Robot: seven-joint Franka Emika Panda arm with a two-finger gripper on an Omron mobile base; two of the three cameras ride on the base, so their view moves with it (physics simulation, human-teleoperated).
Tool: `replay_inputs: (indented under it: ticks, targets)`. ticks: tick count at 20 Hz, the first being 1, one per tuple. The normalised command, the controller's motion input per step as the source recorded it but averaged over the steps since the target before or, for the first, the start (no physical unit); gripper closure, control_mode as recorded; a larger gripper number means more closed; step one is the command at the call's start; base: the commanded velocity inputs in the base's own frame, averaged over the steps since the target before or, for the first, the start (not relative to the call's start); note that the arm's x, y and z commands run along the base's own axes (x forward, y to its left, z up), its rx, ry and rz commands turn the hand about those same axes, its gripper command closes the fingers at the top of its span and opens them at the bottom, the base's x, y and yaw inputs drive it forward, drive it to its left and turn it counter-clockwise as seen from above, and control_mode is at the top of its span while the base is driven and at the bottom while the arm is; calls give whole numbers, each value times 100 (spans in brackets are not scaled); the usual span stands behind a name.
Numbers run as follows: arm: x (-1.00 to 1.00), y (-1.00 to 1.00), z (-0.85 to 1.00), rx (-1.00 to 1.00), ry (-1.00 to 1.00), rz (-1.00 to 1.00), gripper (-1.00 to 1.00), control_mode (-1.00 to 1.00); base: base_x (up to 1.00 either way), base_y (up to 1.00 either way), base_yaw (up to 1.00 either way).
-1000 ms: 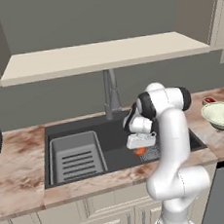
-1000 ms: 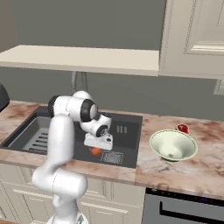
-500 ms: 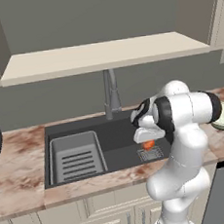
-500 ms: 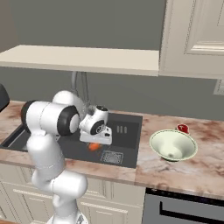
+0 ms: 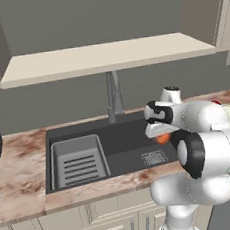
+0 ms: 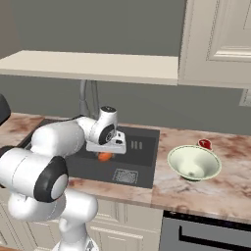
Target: Pick the squash from the sink and place it in the bowl. Then pick the bowl and place it in the microwave. Then close the microwave door and press the start button.
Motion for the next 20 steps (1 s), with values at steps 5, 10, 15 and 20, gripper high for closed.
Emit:
replay_inputs:
  ticks: [5, 10, 15, 20]
  targets:
    - [-43, -39, 86, -6, -12, -7, 100, -100, 0, 0, 0]
    - [-28, -54, 51, -9, -14, -8, 100, -100, 0, 0, 0]
    - [-19, -66, 39, -9, -12, -11, 100, -100, 0, 0, 0]
    - [-2, -79, 28, -6, -6, -10, 100, -100, 0, 0, 0]
